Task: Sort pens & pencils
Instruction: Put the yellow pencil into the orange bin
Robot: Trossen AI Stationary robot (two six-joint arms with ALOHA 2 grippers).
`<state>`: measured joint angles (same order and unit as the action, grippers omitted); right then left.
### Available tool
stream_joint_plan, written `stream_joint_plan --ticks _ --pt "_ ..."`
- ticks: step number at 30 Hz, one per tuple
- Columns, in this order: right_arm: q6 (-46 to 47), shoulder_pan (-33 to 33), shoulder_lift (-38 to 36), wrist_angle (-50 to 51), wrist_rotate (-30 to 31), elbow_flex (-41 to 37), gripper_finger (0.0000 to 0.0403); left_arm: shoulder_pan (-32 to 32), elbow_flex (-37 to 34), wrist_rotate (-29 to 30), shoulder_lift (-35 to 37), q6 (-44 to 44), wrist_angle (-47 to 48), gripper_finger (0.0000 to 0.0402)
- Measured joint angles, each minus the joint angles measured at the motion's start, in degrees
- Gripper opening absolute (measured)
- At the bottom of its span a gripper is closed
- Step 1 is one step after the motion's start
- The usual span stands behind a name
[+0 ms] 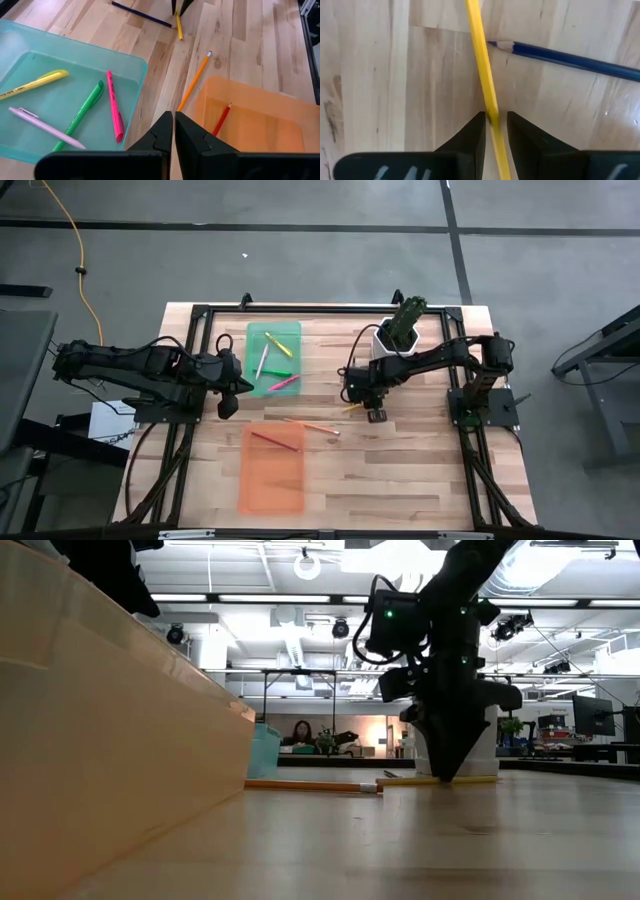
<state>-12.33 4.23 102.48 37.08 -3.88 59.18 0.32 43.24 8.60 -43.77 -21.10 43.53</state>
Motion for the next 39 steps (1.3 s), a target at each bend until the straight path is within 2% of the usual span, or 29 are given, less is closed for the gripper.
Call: stream_joint_plan --ticks 32,39 --pt "0.9 0.3 0.3 0.3 -0.6 0.0 0.0069 0.0 0.0 -0.4 0.0 0.0 -0.1 0.0008" --pt "0.9 0.3 0.3 0.1 -0.4 0.0 0.0043 0.0 0.0 -0.4 0.0 0.0 -0.1 0.0008"
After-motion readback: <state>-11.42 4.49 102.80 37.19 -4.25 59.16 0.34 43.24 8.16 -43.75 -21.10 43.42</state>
